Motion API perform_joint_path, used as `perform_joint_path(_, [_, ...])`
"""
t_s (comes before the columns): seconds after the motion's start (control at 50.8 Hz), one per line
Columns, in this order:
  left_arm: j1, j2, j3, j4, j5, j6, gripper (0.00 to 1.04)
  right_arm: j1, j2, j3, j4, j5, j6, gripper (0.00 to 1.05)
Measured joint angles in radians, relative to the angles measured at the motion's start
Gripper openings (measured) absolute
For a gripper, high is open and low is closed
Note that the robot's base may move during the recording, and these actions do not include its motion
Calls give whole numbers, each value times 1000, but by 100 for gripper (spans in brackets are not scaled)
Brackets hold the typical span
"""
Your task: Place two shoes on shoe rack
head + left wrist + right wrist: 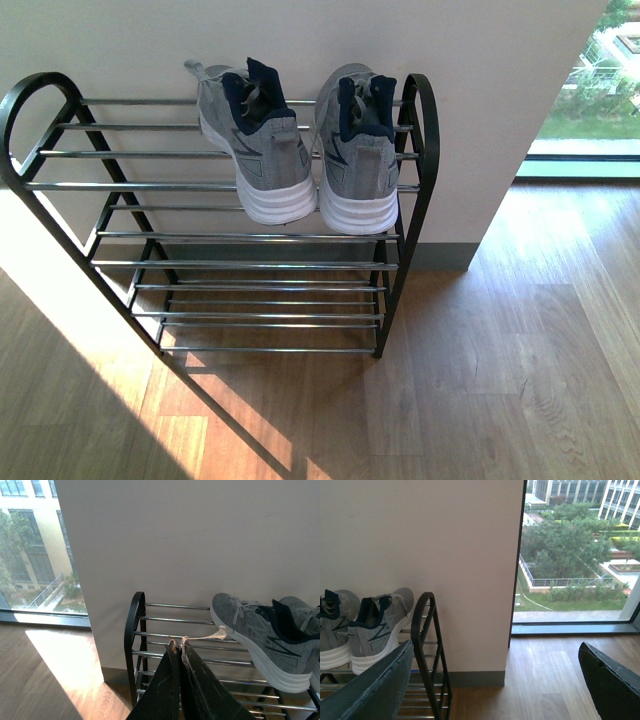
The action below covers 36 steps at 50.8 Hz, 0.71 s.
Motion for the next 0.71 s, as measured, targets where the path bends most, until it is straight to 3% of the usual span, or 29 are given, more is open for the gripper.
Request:
perform_joint_path(0.177, [1, -93, -58, -24, 9, 0, 1, 0, 0, 0, 0, 0, 0, 96])
perform_joint_path(0.709, [1, -416, -58, -335, 9, 0, 1, 0, 0, 0, 0, 0, 0, 96])
